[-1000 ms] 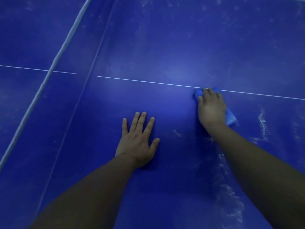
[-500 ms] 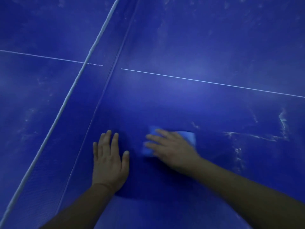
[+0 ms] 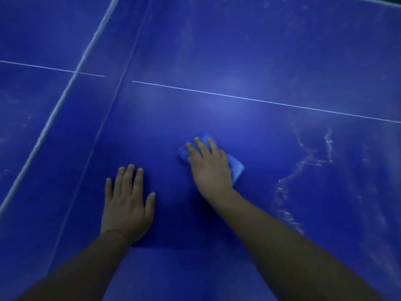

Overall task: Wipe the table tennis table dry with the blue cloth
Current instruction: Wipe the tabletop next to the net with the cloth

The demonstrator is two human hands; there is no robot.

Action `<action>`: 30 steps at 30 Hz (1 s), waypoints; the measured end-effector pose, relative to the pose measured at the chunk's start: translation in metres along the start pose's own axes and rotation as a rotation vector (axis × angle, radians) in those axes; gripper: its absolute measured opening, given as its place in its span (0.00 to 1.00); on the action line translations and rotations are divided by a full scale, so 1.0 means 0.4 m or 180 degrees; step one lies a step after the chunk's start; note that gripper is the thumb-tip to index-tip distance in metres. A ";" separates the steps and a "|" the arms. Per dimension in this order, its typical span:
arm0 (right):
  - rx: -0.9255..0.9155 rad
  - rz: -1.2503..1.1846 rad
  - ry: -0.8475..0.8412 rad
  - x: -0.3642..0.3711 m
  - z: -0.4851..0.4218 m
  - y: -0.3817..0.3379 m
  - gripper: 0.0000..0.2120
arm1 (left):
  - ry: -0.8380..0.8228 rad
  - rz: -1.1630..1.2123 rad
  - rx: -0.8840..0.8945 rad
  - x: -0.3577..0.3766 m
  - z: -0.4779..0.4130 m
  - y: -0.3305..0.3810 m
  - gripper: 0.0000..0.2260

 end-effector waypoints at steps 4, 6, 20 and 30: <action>0.0285 0.0295 0.0014 -0.047 0.063 0.277 0.21 | 0.0042 -0.0033 0.0084 -0.004 0.000 0.003 0.33; 0.1274 0.0673 0.0064 -0.098 0.074 0.514 0.19 | 0.0087 -0.0044 0.0184 -0.010 0.005 0.014 0.32; 0.0262 0.0140 0.0034 -0.030 -0.132 0.314 0.23 | -0.0080 -0.0020 0.1126 0.057 -0.131 0.306 0.31; 0.1186 0.0537 0.0795 -0.111 -0.052 0.647 0.08 | -0.0257 -0.0021 0.1155 0.068 -0.140 0.314 0.30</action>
Point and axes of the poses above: each hand's wrist, its own z-axis away from the middle knuckle, its own x-axis out of the palm, y = z × x, the point moved 2 cm from there along -z, towards the middle knuckle, and after that the axes turned 5 degrees about z, right-handed, at the moved point
